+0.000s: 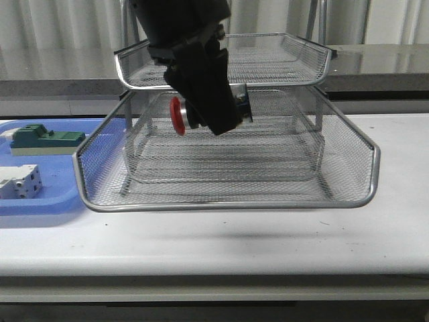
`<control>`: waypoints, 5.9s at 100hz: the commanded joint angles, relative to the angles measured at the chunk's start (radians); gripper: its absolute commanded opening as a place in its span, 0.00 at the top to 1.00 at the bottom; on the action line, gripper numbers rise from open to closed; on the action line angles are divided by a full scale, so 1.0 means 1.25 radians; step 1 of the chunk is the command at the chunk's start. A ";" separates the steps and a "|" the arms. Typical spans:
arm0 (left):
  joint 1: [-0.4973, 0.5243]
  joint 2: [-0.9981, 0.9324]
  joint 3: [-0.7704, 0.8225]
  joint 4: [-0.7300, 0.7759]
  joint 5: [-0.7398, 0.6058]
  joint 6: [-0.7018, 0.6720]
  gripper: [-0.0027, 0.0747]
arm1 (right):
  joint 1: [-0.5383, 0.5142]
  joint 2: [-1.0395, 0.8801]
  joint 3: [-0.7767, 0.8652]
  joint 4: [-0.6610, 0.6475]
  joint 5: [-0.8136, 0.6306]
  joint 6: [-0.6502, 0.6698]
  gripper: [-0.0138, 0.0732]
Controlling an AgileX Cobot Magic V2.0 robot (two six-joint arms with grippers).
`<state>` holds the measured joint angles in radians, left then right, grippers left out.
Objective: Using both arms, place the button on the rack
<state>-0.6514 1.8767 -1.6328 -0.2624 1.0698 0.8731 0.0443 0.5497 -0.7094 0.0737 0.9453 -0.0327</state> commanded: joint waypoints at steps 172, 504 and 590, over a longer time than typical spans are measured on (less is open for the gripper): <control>0.458 -0.460 0.185 -0.047 -0.102 -0.160 0.37 | -0.004 0.002 -0.029 0.001 -0.047 -0.001 0.92; 0.545 -1.343 1.071 -0.367 -0.738 -0.158 0.99 | 0.006 0.237 -0.027 0.475 -0.145 -0.567 0.92; 0.545 -1.343 1.071 -0.367 -0.738 -0.158 0.99 | 0.459 0.667 -0.027 0.533 -0.406 -0.818 0.91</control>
<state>0.0286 0.1892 -0.2656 -0.7011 0.2158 0.6853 0.6030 1.3692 -0.7094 0.7251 0.5184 -1.0418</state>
